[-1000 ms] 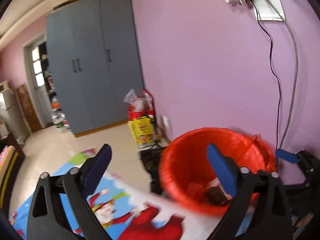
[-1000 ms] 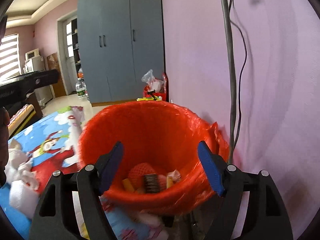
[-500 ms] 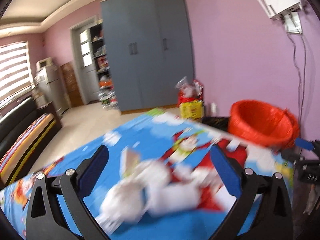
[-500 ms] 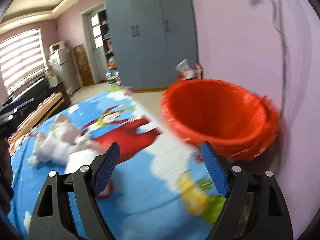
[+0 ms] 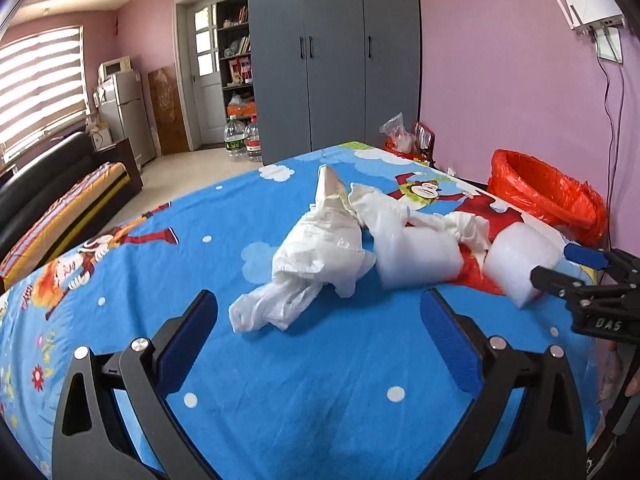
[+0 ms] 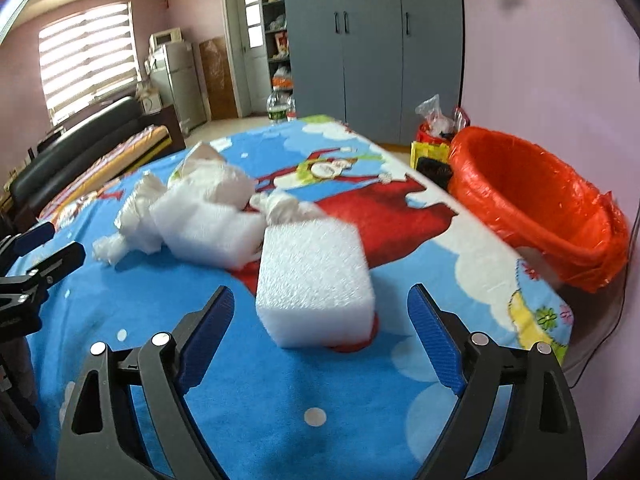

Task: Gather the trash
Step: 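Move the right tool to the white foam block and grasp it, then grasp the white plastic bag with the left tool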

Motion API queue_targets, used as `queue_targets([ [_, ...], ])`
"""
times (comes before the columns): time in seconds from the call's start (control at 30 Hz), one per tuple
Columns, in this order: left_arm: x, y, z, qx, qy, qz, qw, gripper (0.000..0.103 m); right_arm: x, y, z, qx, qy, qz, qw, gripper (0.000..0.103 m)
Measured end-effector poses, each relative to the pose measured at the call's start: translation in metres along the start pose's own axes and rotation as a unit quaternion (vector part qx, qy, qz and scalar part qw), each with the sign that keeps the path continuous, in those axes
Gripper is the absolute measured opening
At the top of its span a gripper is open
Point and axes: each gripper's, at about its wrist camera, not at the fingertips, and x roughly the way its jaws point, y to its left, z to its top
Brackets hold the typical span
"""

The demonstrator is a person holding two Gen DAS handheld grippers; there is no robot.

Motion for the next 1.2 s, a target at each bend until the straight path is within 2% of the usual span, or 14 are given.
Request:
queue_targets([
  [0.33, 0.016, -0.019, 0.0, 0.012, 0.011, -0.017, 0.9997, 0.098, 0.018, -0.005, 0.002, 0.003, 0.014, 0.003, 1.0, 0.083],
  [0.47, 0.021, -0.026, 0.001, 0.022, 0.014, -0.018, 0.9995, 0.098, 0.023, -0.007, 0.003, 0.002, 0.016, 0.016, 1.0, 0.075],
  [0.57, 0.024, -0.031, 0.004, 0.023, 0.018, -0.02, 0.9994, 0.098, 0.024, -0.012, 0.002, 0.006, 0.016, 0.029, 0.999, 0.061],
  [0.7, 0.03, -0.042, 0.008, 0.025, 0.024, -0.025, 0.9991, 0.098, 0.014, -0.02, 0.002, 0.005, -0.012, 0.029, 0.999, 0.059],
  [0.87, 0.038, -0.071, 0.019, 0.044, 0.014, -0.039, 0.9982, 0.098, 0.002, -0.048, 0.006, 0.036, -0.041, 0.007, 0.998, 0.059],
  [1.03, 0.054, -0.105, 0.039, 0.048, 0.005, -0.07, 0.9963, 0.083, -0.007, -0.075, 0.006, 0.051, -0.058, -0.007, 0.997, 0.059],
  [1.2, 0.079, -0.14, 0.059, 0.068, -0.003, -0.08, 0.9945, 0.082, -0.012, -0.097, 0.003, 0.067, -0.068, -0.008, 0.995, 0.059],
])
